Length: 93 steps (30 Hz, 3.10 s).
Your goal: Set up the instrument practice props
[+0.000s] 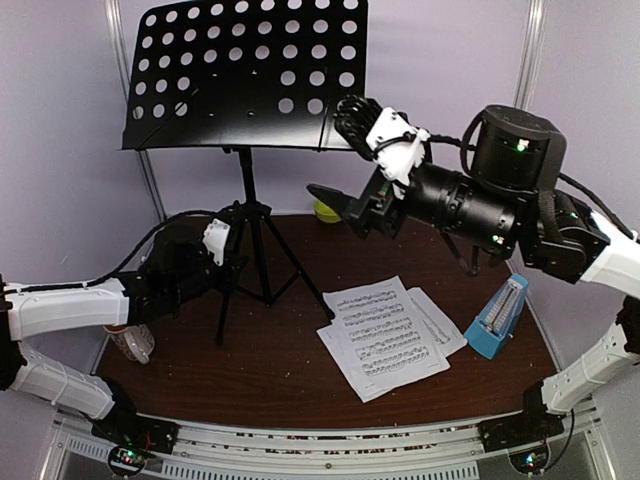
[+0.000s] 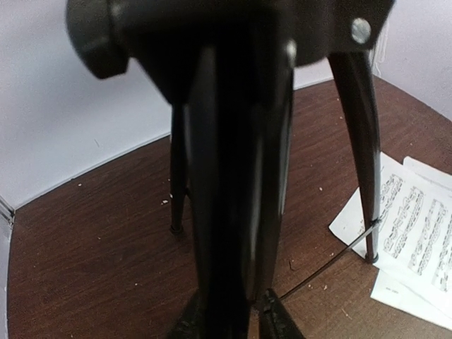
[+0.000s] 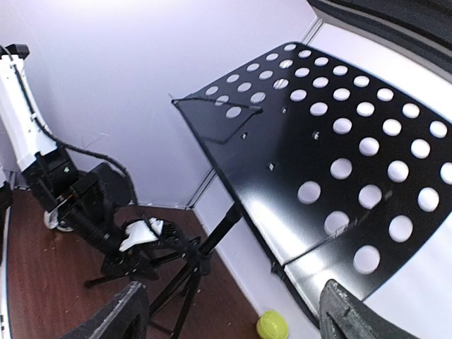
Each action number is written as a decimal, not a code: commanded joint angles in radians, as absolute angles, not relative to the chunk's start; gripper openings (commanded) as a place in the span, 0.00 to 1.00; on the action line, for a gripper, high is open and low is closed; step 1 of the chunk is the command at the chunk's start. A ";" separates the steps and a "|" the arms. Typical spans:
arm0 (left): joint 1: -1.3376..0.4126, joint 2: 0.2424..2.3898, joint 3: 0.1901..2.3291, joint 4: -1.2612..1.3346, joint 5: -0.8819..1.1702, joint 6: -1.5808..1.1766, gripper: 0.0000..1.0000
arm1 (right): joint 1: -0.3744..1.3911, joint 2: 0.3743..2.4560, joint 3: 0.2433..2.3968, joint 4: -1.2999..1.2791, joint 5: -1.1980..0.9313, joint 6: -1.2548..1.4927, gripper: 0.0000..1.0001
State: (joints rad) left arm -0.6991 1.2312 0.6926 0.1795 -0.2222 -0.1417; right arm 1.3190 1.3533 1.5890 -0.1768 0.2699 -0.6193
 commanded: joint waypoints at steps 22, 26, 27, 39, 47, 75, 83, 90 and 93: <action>-0.602 1.104 0.625 -0.111 0.083 -0.196 0.57 | 0.916 1.605 1.236 -0.170 -0.327 -0.116 0.73; -0.597 1.153 0.625 -0.082 0.102 -0.200 0.56 | 0.884 1.696 1.292 -0.173 -0.373 -0.135 0.72; -0.595 1.159 0.627 -0.076 0.103 -0.200 0.56 | 0.874 1.716 1.305 -0.169 -0.383 -0.138 0.72; -0.570 1.247 0.625 -0.016 0.152 -0.211 0.57 | 0.825 1.913 1.479 -0.219 -0.475 -0.204 0.72; -0.548 1.280 0.600 0.055 0.173 -0.215 0.54 | 0.806 1.995 1.542 -0.222 -0.503 -0.218 0.67; -0.513 1.272 0.492 0.260 0.202 -0.087 0.52 | 0.798 2.034 1.503 -0.123 -0.488 -0.211 0.32; -0.513 1.358 0.566 0.251 0.198 -0.070 0.40 | 0.798 2.036 1.494 -0.106 -0.481 -0.207 0.25; -0.511 1.319 0.511 0.240 0.158 -0.102 0.15 | 0.798 2.012 1.481 -0.119 -0.458 -0.212 0.12; -0.511 1.293 0.479 0.236 0.139 -0.122 0.08 | 0.798 1.995 1.486 -0.129 -0.441 -0.217 0.06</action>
State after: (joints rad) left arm -0.5217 1.3319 0.5186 0.2150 0.1730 -0.0654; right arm 0.7979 2.0323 1.4998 -0.1196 -0.4652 -0.2310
